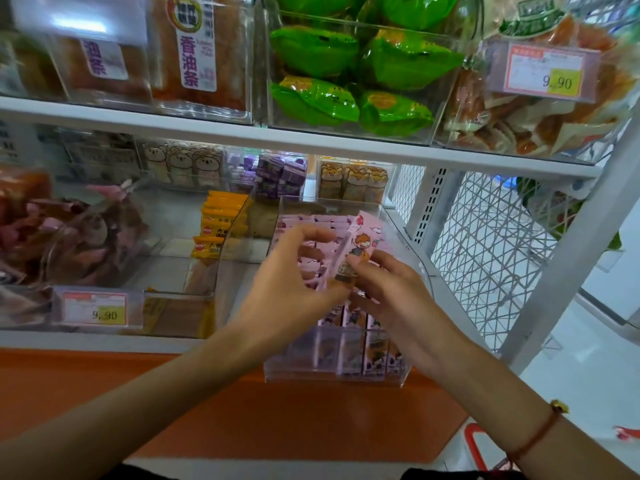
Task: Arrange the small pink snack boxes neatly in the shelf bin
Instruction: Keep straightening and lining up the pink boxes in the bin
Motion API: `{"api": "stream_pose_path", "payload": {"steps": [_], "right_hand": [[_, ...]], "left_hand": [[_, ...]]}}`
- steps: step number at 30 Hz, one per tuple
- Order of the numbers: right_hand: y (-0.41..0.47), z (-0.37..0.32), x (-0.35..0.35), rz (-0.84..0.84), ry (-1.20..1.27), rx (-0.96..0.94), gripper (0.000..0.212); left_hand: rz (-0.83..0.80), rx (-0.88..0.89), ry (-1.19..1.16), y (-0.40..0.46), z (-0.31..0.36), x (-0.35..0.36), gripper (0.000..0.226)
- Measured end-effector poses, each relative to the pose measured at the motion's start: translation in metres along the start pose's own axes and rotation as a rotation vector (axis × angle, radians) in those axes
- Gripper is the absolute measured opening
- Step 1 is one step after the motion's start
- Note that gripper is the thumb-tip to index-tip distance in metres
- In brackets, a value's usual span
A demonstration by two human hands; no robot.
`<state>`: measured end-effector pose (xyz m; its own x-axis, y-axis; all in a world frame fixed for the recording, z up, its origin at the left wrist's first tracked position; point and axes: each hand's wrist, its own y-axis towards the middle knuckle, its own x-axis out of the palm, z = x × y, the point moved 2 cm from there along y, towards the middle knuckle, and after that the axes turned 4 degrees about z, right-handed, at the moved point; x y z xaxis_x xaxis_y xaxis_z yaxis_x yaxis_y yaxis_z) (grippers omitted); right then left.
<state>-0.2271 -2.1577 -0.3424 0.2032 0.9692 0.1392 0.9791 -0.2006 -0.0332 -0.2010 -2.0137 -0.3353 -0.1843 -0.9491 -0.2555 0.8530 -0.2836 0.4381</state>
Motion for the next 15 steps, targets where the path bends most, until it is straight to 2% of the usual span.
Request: {"api": "stream_pose_path", "payload": {"steps": [3,7,11,13,15], "right_hand": [[-0.001,0.001,0.001,-0.003,-0.003,-0.030,0.032],[-0.001,-0.003,-0.002,0.007,0.027,-0.064,0.047],[0.000,-0.012,-0.009,-0.050,0.095,-0.098,0.045],[-0.002,-0.011,-0.008,-0.048,0.036,-0.125,0.039],[-0.004,-0.009,-0.007,0.037,-0.073,-0.168,0.033]], "left_hand": [[-0.002,0.040,0.057,-0.002,-0.002,0.004,0.053],[0.019,0.056,0.017,-0.002,-0.001,0.004,0.041],[-0.010,0.019,-0.060,0.000,0.003,0.005,0.028],[-0.066,0.040,-0.003,-0.001,0.002,0.007,0.028],[-0.087,0.069,0.111,-0.002,0.000,0.009,0.035]]}}
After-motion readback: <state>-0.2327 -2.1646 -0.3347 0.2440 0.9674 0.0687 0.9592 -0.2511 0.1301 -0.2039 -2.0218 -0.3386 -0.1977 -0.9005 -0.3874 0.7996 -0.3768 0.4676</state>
